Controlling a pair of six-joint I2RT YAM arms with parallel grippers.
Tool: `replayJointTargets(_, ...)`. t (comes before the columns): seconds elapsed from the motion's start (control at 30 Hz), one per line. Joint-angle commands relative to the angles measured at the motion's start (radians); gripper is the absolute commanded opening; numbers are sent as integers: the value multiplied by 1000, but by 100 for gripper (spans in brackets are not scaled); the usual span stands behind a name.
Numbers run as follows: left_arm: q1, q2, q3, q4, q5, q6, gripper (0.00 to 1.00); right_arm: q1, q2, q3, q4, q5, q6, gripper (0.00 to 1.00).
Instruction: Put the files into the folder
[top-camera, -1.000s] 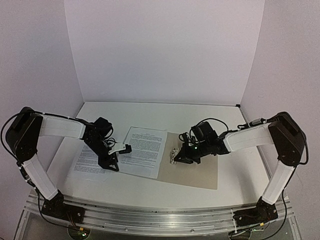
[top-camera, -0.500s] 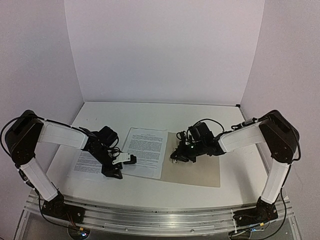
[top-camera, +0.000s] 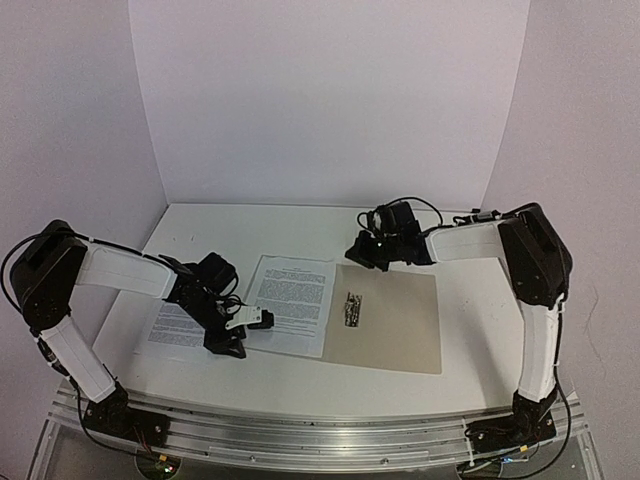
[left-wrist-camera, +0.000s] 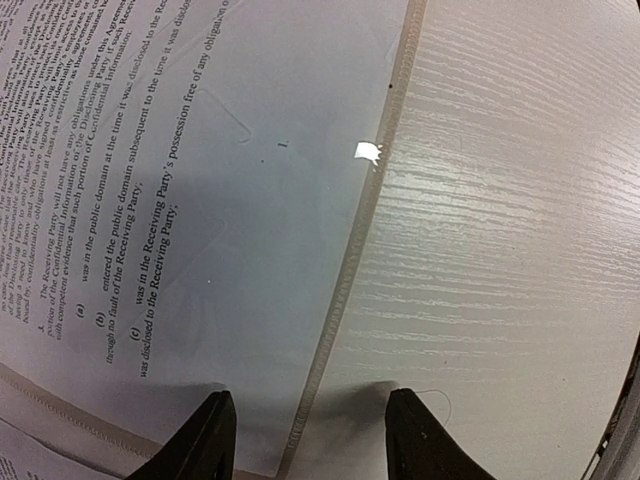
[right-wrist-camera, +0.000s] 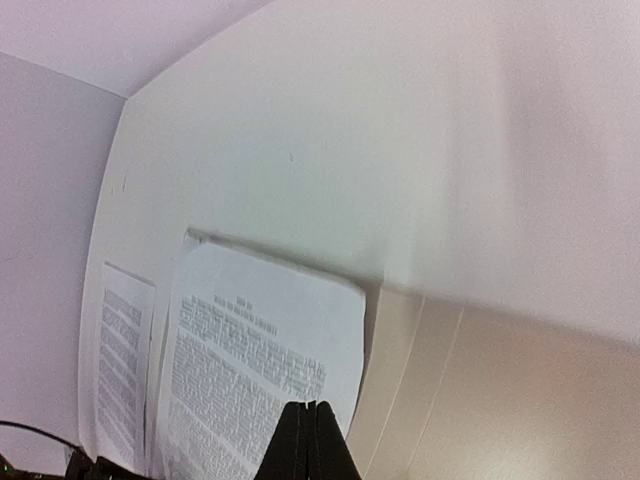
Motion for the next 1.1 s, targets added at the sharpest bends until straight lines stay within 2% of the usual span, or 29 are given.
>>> replayJointTargets(0.0, -10, -25, 1, -12, 24, -4, 51, -24, 45, 195, -107, -24, -146, 0)
replayJointTargets(0.13, -9, -42, 39, -42, 50, -24, 51, -19, -87, 40, -108, -50, -139, 0)
replayJointTargets(0.37, -7, -105, 239, -191, 324, -10, 52, -7, -251, -213, -102, -60, -56, 0)
replayJointTargets(0.43, 3, -83, 260, -146, 303, -54, 52, 5, -287, -280, -80, -70, -14, 0)
replayJointTargets(0.53, 71, 17, 254, -50, 201, -119, 52, 36, -312, -379, -36, -86, 40, 0)
replayJointTargets(0.63, 104, 58, 202, 57, 95, -89, 51, 77, -327, -450, 23, -92, 97, 0)
replayJointTargets(0.73, 101, 60, 156, 93, 77, -56, 51, 115, -318, -503, 117, -107, 157, 0)
replayJointTargets(0.83, 85, 66, 101, 114, 54, -54, 50, 145, -287, -515, 181, -116, 194, 0)
replayJointTargets(1.07, 50, 82, 28, 119, 24, -73, 50, 159, -228, -461, 219, -106, 198, 0)
